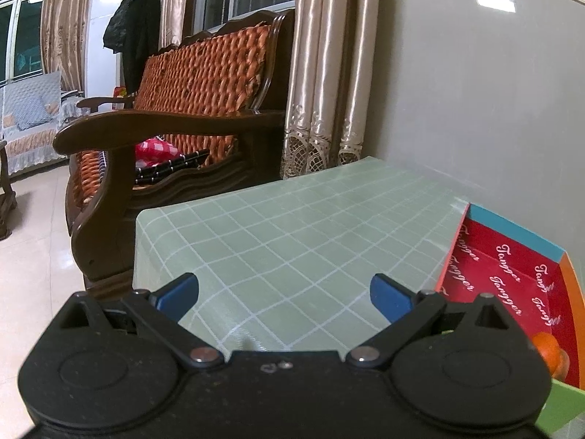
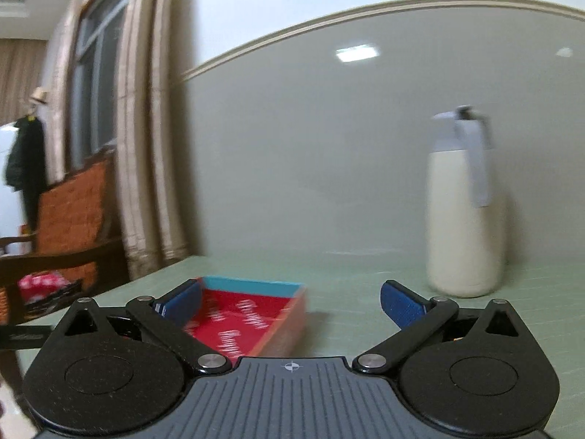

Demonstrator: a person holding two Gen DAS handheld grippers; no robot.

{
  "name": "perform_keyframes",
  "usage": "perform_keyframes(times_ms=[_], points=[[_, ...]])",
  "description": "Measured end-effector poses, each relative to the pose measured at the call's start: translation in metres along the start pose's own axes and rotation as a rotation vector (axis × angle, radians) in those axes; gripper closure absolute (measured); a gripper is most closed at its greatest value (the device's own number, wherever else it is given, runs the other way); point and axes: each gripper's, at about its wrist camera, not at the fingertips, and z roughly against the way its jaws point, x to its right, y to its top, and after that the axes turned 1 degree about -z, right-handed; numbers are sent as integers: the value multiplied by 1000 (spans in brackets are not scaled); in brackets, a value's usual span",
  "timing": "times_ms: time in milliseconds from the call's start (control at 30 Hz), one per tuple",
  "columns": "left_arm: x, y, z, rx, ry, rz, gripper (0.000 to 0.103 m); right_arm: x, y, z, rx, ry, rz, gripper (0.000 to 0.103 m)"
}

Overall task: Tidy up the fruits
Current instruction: 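Withdraw both tools from the box back toward the remaining fruit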

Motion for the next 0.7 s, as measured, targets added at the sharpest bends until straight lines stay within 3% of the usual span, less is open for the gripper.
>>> perform_keyframes(times_ms=[200, 333, 533, 700], points=[[17, -4, 11, 50, -27, -52, 8, 39, 5, 17, 33, -246, -26, 0], [44, -11, 26, 107, -104, -147, 8, 73, 7, 29, 34, -453, -91, 0], [94, -21, 56, 160, -301, -280, 8, 108, 4, 41, 16, -808, -62, 0], [147, -28, 78, 121, -486, -411, 7, 136, -1, 55, 2, -1032, -12, 0]])
